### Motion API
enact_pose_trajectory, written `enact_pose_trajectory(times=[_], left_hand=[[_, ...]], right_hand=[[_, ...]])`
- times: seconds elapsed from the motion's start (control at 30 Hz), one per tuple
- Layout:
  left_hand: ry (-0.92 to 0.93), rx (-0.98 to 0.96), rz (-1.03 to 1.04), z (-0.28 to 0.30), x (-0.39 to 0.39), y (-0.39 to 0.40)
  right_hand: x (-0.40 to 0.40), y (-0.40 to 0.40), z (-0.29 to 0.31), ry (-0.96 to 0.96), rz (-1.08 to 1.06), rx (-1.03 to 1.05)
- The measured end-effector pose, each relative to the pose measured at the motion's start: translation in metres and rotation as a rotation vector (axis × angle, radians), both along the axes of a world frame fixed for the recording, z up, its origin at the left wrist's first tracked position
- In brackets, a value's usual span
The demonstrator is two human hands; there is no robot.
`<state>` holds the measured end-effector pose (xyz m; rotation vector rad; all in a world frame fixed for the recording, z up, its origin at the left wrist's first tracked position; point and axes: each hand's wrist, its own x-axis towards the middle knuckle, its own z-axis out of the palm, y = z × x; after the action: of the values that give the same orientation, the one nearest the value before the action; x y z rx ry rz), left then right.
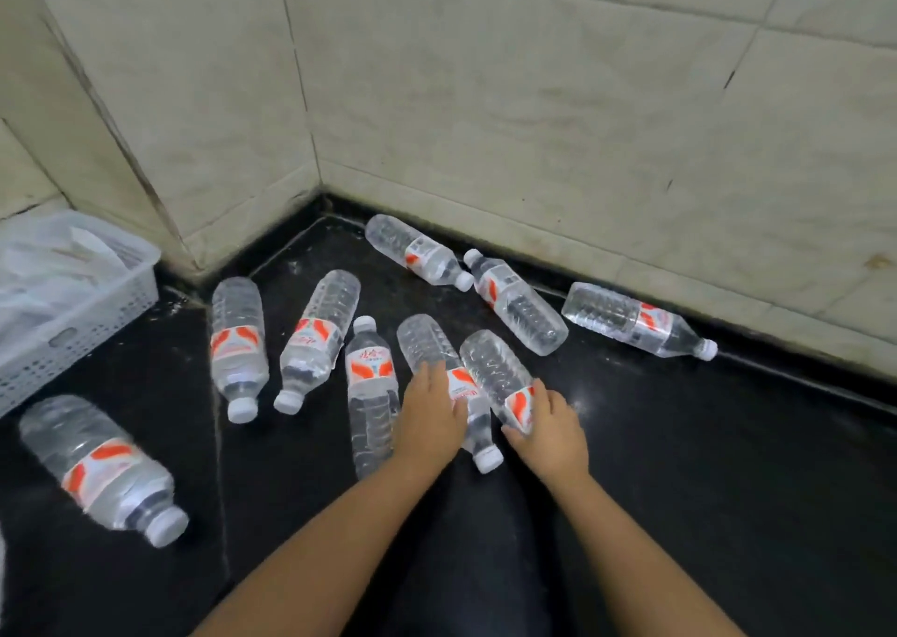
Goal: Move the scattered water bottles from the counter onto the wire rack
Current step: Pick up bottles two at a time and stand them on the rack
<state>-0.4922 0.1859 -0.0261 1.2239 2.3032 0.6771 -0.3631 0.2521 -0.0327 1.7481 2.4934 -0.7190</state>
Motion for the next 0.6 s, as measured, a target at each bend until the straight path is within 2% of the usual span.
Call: enact_pose_trajectory(times=[0.13,0.23,0.47,0.6], left_hand=[[-0.258,-0.101,0.145,-0.003,-0.006,0.033],[-0.322,-0.124,0.167,-0.011,-0.004,0.044],[-0.304,-0.178,0.224,-0.014,0.003,0.058],[-0.279,-0.143,0.255,-0.016,0.009,0.061]], right_hand=[[-0.001,0.004,-0.010,-0.015,-0.071,0.036],[-0.004,0.003,-0.013,-0.015,-0.058,0.065],[0.000,0.013,-0.012,-0.045,-0.044,0.023],[0.002,0.017,-0.009,-0.027,-0.025,-0.024]])
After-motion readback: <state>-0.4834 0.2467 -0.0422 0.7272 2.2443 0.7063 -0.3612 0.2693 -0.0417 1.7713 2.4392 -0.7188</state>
